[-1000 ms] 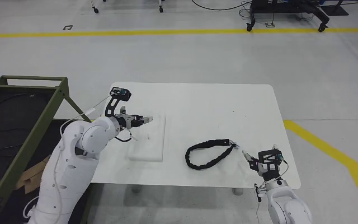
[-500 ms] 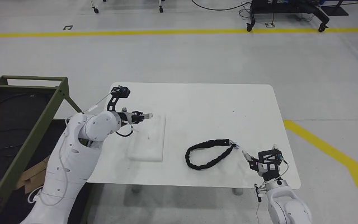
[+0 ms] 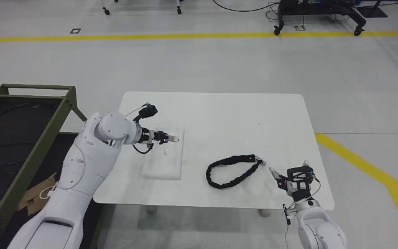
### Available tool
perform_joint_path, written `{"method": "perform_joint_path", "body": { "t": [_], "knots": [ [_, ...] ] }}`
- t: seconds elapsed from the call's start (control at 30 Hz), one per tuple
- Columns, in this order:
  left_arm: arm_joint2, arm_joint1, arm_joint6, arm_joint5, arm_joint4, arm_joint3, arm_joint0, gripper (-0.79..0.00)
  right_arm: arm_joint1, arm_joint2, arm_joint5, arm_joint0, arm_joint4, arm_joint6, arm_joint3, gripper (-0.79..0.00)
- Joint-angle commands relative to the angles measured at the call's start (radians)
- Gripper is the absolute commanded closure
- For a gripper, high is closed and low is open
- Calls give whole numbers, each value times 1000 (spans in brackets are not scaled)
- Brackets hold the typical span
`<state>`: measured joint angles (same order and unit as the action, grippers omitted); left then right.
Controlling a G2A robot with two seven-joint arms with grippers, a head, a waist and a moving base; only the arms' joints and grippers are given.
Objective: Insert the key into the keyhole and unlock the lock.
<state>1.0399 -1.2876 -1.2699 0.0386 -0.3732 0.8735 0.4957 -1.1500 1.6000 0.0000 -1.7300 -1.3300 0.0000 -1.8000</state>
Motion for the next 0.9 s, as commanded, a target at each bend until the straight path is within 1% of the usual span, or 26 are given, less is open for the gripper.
{"method": "perform_joint_path", "body": {
  "t": [0.0, 0.13, 0.27, 0.3, 0.37, 0.43, 0.47, 0.53, 0.6, 0.67, 0.73, 0.8, 0.83, 0.87],
  "knots": [
    [-36, -15, -42, -14, 17, -81, -44, -785, 0, 0, 0, 0, 0, 0, 0, -785],
    [-100, -48, -72, -22, 29, -195, -112, -785, 0, 0, 0, 0, 0, 0, 0, -785],
    [-148, -78, -76, -46, 32, -280, -156, -785, 0, 0, 0, 0, 0, 0, 0, -785],
    [-159, -84, -69, -51, 28, -301, -166, -785, 0, 0, 0, 0, 0, 0, 0, -785],
    [-183, -98, -19, -71, -2, -339, -185, -773, 0, 0, 0, 0, 0, 0, 0, -785],
    [-206, -112, 29, -77, -22, -370, -193, -720, 0, 0, 0, 0, 0, 0, 0, -785],
    [-211, -119, 40, -66, -16, -387, -196, -714, 0, 0, 0, 0, 0, 0, 0, -785],
    [-215, -130, 51, -32, 4, -426, -203, -640, 0, 0, 0, 0, 0, 0, 0, -785],
    [-217, -139, 62, 13, 19, -462, -210, -613, 0, 0, 0, 0, 0, 0, 0, -785],
    [-216, -146, 73, 62, 38, -492, -215, -560, 0, 0, 0, 0, 0, 0, 0, -785],
    [-220, -153, 80, 93, 42, -516, -220, -551, 0, 0, 0, 0, 0, 0, 0, -785],
    [-228, -160, 86, 100, 37, -536, -224, -551, 0, 0, 0, 0, 0, 0, 0, -785],
    [-230, -164, 87, 103, 37, -544, -225, -566, 0, 0, 0, 0, 0, 0, 0, -785],
    [-231, -167, 86, 108, 39, -553, -227, -616, 0, 0, 0, 0, 0, 0, 0, -785]
  ]
}}
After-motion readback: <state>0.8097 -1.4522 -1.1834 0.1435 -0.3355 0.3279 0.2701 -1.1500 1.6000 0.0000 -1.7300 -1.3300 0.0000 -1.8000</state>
